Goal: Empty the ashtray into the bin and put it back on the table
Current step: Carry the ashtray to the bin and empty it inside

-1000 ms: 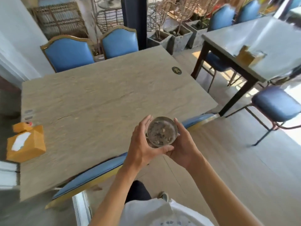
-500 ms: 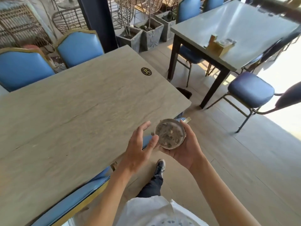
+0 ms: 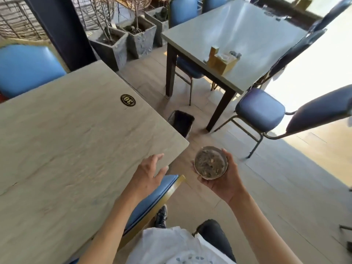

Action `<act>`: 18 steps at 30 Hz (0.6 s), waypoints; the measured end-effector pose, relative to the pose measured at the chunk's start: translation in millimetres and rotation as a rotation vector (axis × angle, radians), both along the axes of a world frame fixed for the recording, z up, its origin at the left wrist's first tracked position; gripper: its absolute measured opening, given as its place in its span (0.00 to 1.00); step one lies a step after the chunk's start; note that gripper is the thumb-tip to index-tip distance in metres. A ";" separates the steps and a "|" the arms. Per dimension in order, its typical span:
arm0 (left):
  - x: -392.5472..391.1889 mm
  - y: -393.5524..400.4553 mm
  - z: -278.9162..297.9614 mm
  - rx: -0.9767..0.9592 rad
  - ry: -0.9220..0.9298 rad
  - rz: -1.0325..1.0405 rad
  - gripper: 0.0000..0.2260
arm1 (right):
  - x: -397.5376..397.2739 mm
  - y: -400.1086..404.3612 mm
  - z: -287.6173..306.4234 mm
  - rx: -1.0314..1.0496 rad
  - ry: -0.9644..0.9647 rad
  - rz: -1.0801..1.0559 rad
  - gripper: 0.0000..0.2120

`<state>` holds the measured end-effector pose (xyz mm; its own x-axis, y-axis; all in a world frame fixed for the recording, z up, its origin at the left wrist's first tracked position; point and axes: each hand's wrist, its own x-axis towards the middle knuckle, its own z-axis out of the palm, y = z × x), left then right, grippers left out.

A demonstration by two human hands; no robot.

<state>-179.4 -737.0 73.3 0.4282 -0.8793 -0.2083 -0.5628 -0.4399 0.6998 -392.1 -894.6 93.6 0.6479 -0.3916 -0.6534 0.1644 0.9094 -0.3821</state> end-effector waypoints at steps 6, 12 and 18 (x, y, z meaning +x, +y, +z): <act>-18.4 -79.7 -6.6 0.081 -0.021 -0.019 0.23 | -23.9 -93.3 -19.9 -0.005 0.004 0.025 0.33; -56.7 -168.3 -9.8 0.165 -0.065 0.098 0.23 | -49.2 -197.4 -26.0 0.001 -0.009 0.075 0.32; -91.7 -224.8 -9.7 0.245 -0.056 0.193 0.22 | -65.3 -284.3 -29.5 -0.008 0.001 0.146 0.29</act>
<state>-271.1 -961.8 63.6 0.5990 -0.7076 -0.3749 -0.4876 -0.6937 0.5302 -457.4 -1178.8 64.1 0.6978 -0.2985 -0.6511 0.0307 0.9206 -0.3892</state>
